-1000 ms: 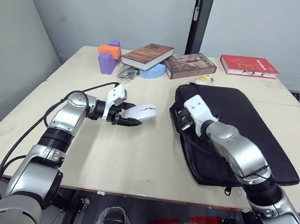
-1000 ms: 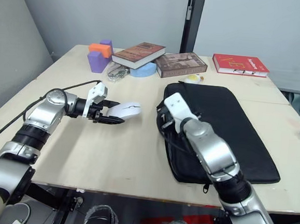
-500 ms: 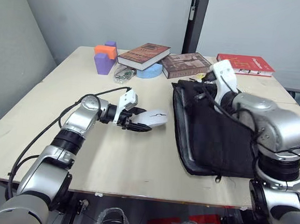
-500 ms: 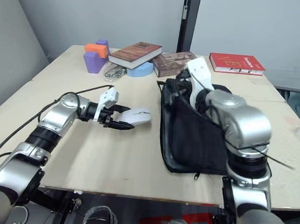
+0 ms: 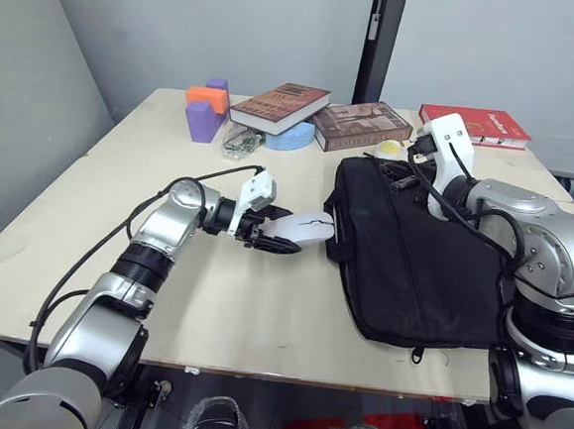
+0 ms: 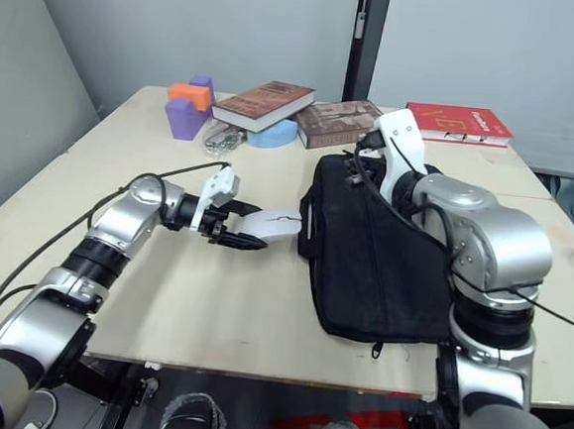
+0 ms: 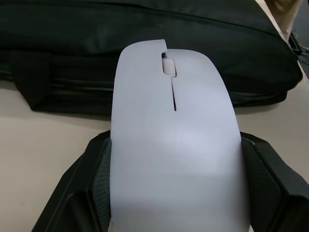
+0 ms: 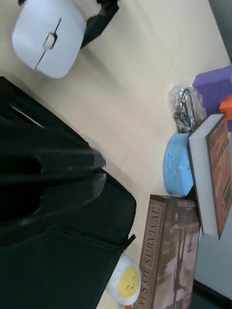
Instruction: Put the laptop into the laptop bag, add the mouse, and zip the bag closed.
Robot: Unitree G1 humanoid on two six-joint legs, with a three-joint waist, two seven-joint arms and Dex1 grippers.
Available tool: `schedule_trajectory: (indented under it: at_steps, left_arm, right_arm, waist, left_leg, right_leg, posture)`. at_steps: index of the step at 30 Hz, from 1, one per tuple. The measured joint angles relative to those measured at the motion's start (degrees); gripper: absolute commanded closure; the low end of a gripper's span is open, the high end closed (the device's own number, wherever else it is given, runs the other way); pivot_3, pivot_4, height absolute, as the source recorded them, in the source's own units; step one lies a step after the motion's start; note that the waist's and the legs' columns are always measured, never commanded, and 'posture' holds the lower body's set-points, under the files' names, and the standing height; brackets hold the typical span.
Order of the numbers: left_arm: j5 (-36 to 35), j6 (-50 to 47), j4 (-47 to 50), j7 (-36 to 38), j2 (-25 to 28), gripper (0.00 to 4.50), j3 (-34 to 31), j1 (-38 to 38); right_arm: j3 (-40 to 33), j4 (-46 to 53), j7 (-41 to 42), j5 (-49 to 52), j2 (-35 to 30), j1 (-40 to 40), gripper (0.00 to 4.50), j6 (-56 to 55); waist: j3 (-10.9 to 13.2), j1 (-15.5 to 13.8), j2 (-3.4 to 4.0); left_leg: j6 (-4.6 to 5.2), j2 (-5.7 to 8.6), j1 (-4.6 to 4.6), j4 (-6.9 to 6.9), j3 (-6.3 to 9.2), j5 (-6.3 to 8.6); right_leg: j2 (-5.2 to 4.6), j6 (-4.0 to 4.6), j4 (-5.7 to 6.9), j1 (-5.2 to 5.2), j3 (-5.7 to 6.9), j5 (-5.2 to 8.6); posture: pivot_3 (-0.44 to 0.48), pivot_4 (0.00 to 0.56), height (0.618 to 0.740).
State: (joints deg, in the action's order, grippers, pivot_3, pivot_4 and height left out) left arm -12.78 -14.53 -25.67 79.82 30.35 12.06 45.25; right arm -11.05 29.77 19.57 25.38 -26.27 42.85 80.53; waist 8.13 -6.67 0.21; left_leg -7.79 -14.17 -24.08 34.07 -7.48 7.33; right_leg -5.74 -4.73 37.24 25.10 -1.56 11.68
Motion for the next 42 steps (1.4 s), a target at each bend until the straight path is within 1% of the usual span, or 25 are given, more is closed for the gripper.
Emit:
schedule_trajectory:
  at_steps: [3,4,5,7,8,11,15,22,26,30,32,36,42]
  left_arm:
    - [0.15,0.58,-0.70,2.09,7.33,1.65,-1.91,-0.17]
    - [0.14,0.72,-0.81,2.39,8.76,1.65,-2.61,-0.29]
    - [0.10,0.82,-0.80,2.69,9.76,1.65,-2.99,-0.53]
    - [0.00,0.85,-0.57,3.40,11.40,1.65,-3.57,-1.93]
    - [0.00,0.77,-0.53,3.53,11.96,1.65,-3.72,-3.07]
    - [-0.13,0.12,0.56,3.37,12.30,1.65,-4.18,-5.29]
    - [-0.81,-1.54,4.00,2.58,12.50,1.65,-5.10,-6.63]
    - [-1.13,-3.53,7.55,1.25,12.79,1.65,-5.38,-8.70]
    - [-1.13,-4.08,7.63,0.93,13.19,1.65,-6.02,-8.70]
    - [-1.14,-4.39,7.64,0.88,13.14,1.65,-6.13,-8.69]
    - [-1.14,-4.44,7.64,0.88,13.05,1.65,-6.13,-8.66]
    - [-1.13,-4.45,7.63,0.91,12.68,1.65,-6.13,-8.59]
    - [-1.09,-4.44,7.63,0.94,11.46,1.65,-6.08,-8.41]
  right_arm:
    - [2.20,-0.55,-1.87,-1.09,2.19,-4.19,1.99,-1.77]
    - [3.34,-1.00,-2.38,-1.32,2.52,-4.80,1.58,-2.10]
    - [4.63,-1.51,-2.80,-1.73,2.54,-5.08,1.30,-2.58]
    - [7.18,-2.87,-3.90,-2.81,3.86,-4.98,0.58,-4.21]
    - [8.70,-4.01,-4.39,-3.35,4.56,-4.98,0.33,-5.12]
    - [13.13,-7.96,-5.82,-6.12,4.80,-4.87,0.33,-8.18]
    - [20.29,-14.06,-8.15,-12.24,4.49,-4.76,0.33,-13.60]
    - [25.26,-21.40,-11.01,-19.85,4.95,-4.62,0.33,-19.97]
    - [27.42,-22.55,-11.81,-22.48,7.43,-4.87,0.33,-20.26]
    - [27.31,-22.49,-12.64,-23.01,11.93,-6.30,0.33,-19.02]
    - [26.66,-22.28,-12.78,-23.16,12.67,-6.29,0.33,-18.27]
    - [26.60,-21.88,-12.77,-24.10,12.04,-6.29,0.33,-17.24]
    - [28.11,-20.82,-12.42,-26.63,8.57,-6.33,0.33,-16.60]
  waist:
    - [0.00,0.28,0.02]
    - [0.00,0.31,0.03]
    - [0.00,0.31,0.03]
    - [-0.01,0.27,0.04]
    - [-0.01,0.25,0.04]
    - [-0.01,0.08,0.04]
    - [-0.01,0.19,0.04]
    - [-0.01,0.74,0.04]
    - [-0.01,1.03,0.04]
    - [-0.01,1.05,0.04]
    - [-0.02,1.05,0.03]
    - [-0.02,0.77,0.03]
    - [-0.01,0.70,0.03]
  left_leg:
    - [-0.02,-0.02,-0.01,-0.02,-0.01,0.00]
    - [-0.02,-0.01,-0.02,-0.02,-0.01,0.00]
    - [-0.03,0.00,-0.01,-0.02,-0.01,0.01]
    - [-0.03,0.00,0.02,-0.01,-0.01,0.01]
    - [-0.03,0.00,0.01,-0.01,0.00,0.01]
    - [-0.05,0.00,-0.02,0.01,0.03,0.00]
    - [-0.07,0.00,-0.01,0.00,0.03,-0.01]
    - [-0.07,-0.01,-0.03,-0.01,0.03,-0.01]
    - [-0.07,-0.01,-0.02,-0.01,0.03,-0.01]
    - [-0.07,-0.01,-0.03,-0.01,0.03,-0.01]
    - [-0.07,-0.01,-0.01,0.00,0.04,-0.01]
    - [-0.08,-0.01,-0.01,0.01,0.07,-0.02]
    - [-0.09,-0.01,-0.01,0.01,0.07,-0.03]
  right_leg:
    - [0.03,0.00,0.00,0.05,-0.01,0.00]
    - [0.02,0.00,0.00,0.04,0.00,0.00]
    - [0.01,0.00,-0.01,0.02,-0.01,0.00]
    - [-0.01,0.00,-0.01,-0.01,0.00,0.01]
    - [-0.01,0.00,0.01,0.00,0.01,0.00]
    - [-0.01,0.00,0.02,0.00,0.03,0.00]
    - [-0.01,0.00,0.03,0.01,0.03,0.00]
    - [0.00,0.00,0.02,0.03,0.04,0.00]
    - [0.01,0.00,0.02,0.03,0.03,0.00]
    - [0.01,0.00,0.02,0.03,0.04,0.00]
    - [0.01,0.00,0.02,0.00,0.04,0.00]
    - [0.00,0.00,0.06,-0.01,0.05,0.00]
    - [0.01,-0.01,0.05,0.00,0.05,0.00]
  posture:
    - [0.000,0.150,0.725]
    - [0.000,0.150,0.725]
    - [0.000,0.150,0.725]
    - [0.000,0.150,0.725]
    - [0.000,0.150,0.725]
    - [0.000,0.150,0.725]
    - [0.000,0.150,0.725]
    - [0.000,0.150,0.725]
    - [0.000,0.150,0.725]
    - [0.000,0.150,0.725]
    - [0.000,0.150,0.725]
    - [0.000,0.150,0.725]
    - [0.000,0.150,0.725]
